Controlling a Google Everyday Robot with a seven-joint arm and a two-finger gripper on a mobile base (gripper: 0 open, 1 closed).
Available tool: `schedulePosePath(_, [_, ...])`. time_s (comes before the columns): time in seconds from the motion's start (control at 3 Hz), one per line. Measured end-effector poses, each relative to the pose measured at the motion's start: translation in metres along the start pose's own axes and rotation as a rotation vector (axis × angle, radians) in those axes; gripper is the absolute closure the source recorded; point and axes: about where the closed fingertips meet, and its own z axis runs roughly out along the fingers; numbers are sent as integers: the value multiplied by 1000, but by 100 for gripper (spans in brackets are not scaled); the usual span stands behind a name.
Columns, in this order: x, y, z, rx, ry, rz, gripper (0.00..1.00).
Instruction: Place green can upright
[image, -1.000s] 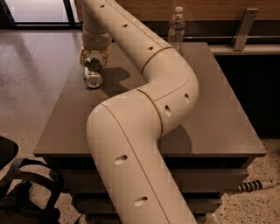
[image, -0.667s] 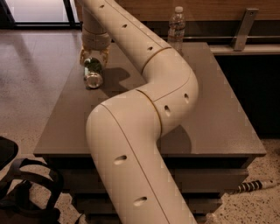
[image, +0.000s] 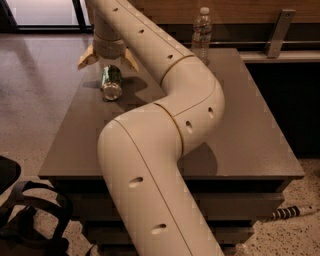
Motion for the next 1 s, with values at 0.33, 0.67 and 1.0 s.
schedulePosePath(0.33, [0, 0, 0, 0, 0, 0, 0])
schedulePosePath(0.67, [5, -5, -1, 13, 25, -13, 0])
schedulePosePath(1.0, [12, -13, -6, 31, 47, 3, 0])
